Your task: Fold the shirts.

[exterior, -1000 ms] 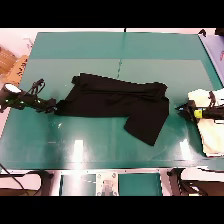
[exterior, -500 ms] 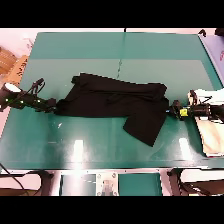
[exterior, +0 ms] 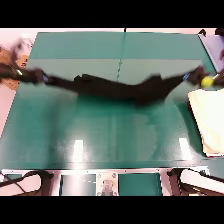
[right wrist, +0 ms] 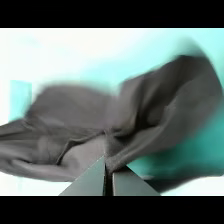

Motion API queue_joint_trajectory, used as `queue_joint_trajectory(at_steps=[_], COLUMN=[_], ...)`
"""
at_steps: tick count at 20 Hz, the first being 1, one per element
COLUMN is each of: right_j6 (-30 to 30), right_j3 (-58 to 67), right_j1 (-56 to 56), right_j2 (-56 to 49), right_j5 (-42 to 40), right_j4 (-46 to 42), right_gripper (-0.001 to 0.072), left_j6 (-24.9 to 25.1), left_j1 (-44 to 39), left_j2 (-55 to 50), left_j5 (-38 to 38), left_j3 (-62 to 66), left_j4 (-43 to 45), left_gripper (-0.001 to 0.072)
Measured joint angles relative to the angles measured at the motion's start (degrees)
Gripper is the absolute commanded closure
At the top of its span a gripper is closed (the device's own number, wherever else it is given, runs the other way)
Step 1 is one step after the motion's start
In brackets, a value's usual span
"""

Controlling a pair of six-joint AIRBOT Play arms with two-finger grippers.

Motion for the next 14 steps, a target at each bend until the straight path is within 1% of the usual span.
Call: queue_joint_trajectory(at_steps=[3, 5, 7, 9, 11, 14], right_j6=[0.8, 1.0, 1.4, 2.1, 2.3, 2.6], right_j3=[14.0, 22.4, 28.7, 32.5, 34.4, 35.6], right_j1=[-0.2, -0.7, -1.7, -3.1, -4.1, -4.9], right_j2=[9.0, 14.3, 19.2, 23.7, 27.6, 30.9], right_j5=[0.1, -2.8, -6.9, -11.6, -15.6, -20.2], right_j4=[5.1, 6.8, 7.8, 8.2, 6.9, 2.8], right_gripper=[0.0695, 0.0695, 0.0695, 0.0695, 0.0695, 0.0695], left_j6=[0.0, -0.2, -1.2, -1.7, -2.1, -4.3], left_j1=[0.0, 0.0, 0.0, 0.0, 0.0, 0.0], left_j2=[6.4, 10.1, 14.1, 18.4, 22.0, 25.2], left_j5=[-1.0, 1.3, 5.5, 10.7, 14.8, 17.6], left_j3=[16.0, 26.4, 33.7, 37.6, 39.6, 40.7], left_j4=[-7.9, -11.3, -13.3, -13.8, -12.8, -7.1], left_gripper=[0.0685, 0.0685, 0.0685, 0.0685, 0.0685, 0.0684])
